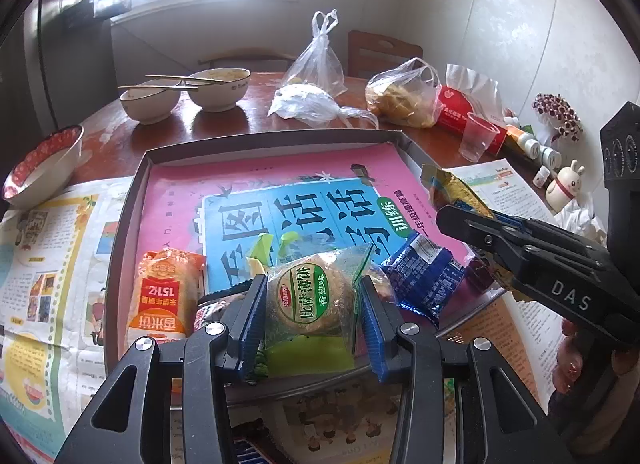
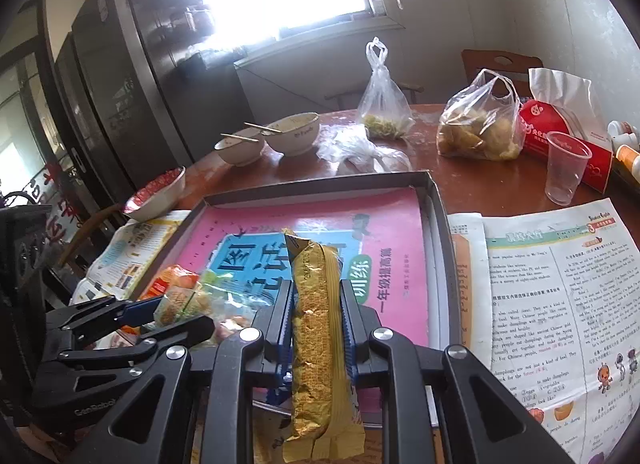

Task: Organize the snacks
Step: 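Lift and carry the yellow packet and round pastry bag over the tray with both tools, then open the right tool to drop the yellow packet while the left tool releases the round bag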

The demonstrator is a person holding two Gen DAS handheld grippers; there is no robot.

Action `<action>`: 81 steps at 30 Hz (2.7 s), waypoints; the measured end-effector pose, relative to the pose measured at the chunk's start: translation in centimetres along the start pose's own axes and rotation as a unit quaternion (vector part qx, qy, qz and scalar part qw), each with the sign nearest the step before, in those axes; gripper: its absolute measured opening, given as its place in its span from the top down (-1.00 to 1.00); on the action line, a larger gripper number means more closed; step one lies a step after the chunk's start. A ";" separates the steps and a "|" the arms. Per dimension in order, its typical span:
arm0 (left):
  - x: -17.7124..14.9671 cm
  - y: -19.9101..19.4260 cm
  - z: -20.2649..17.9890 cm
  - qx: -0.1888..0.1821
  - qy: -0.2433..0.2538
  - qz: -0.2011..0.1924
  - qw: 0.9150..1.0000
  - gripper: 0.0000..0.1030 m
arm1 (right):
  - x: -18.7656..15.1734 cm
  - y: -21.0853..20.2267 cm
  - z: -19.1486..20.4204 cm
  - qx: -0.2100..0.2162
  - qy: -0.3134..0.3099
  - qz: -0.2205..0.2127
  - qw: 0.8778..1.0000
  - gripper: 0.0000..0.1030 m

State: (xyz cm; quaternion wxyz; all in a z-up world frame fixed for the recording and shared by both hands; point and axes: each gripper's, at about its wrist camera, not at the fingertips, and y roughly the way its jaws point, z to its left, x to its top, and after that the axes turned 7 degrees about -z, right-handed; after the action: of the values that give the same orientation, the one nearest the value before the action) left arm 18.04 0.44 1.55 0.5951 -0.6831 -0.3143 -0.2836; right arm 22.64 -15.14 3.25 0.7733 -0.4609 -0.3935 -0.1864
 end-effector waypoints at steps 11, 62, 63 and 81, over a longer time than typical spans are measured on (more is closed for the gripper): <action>-0.2 0.3 0.1 0.001 -0.002 0.002 1.000 0.12 | -0.5 0.4 -0.3 -0.043 -0.013 -0.001 0.999 0.57; -0.1 -1.6 0.8 0.009 -0.018 -0.012 1.000 -0.08 | -0.6 -2.2 2.1 -0.035 -0.036 -0.028 0.998 -0.03; 0.0 -1.7 0.8 0.009 -0.018 -0.013 1.000 -0.09 | -0.6 -2.3 2.2 -0.036 -0.037 -0.029 0.998 -0.06; 0.1 -4.7 0.7 0.029 -0.012 -0.039 0.999 -0.30 | -0.4 -4.4 3.6 -0.038 -0.058 -0.051 0.996 -0.27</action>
State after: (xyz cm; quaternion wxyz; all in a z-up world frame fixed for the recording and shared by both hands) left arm 14.50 1.63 4.49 0.5991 -0.6565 -0.3558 -0.2891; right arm 17.96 -14.27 6.38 0.7204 -0.4796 -0.4535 -0.2130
